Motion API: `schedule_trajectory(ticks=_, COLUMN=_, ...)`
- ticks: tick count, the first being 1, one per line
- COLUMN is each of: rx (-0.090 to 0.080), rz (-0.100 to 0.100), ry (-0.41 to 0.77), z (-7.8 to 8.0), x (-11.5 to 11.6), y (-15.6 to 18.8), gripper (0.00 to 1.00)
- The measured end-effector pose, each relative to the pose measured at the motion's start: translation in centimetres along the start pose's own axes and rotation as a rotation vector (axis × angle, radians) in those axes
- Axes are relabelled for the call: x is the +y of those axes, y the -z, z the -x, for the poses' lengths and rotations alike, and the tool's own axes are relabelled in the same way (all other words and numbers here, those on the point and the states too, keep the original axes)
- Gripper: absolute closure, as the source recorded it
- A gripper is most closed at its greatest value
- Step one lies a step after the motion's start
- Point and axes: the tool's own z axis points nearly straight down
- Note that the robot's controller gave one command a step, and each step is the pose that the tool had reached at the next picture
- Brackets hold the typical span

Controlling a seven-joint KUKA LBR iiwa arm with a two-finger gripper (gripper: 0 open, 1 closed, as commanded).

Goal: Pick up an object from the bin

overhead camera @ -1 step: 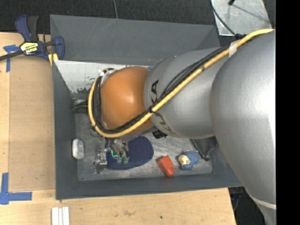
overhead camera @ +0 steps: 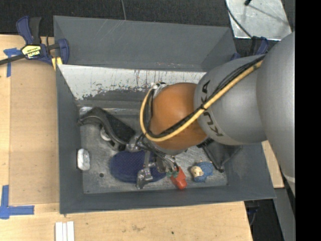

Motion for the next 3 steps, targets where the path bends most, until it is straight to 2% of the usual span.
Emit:
schedule_trajectory(ticks=1, rx=0.0, rz=0.003, ry=-0.048, z=0.9, x=0.4, y=1.5, gripper=0.0)
schedule_trajectory(ticks=2, rx=-0.013, rz=0.005, ry=0.068, z=-0.1, x=-1.0, y=-3.4, gripper=0.0)
schedule_trajectory(ticks=3, rx=-0.02, rz=0.007, ry=0.067, z=0.1, x=-1.0, y=-3.3, gripper=1.0)
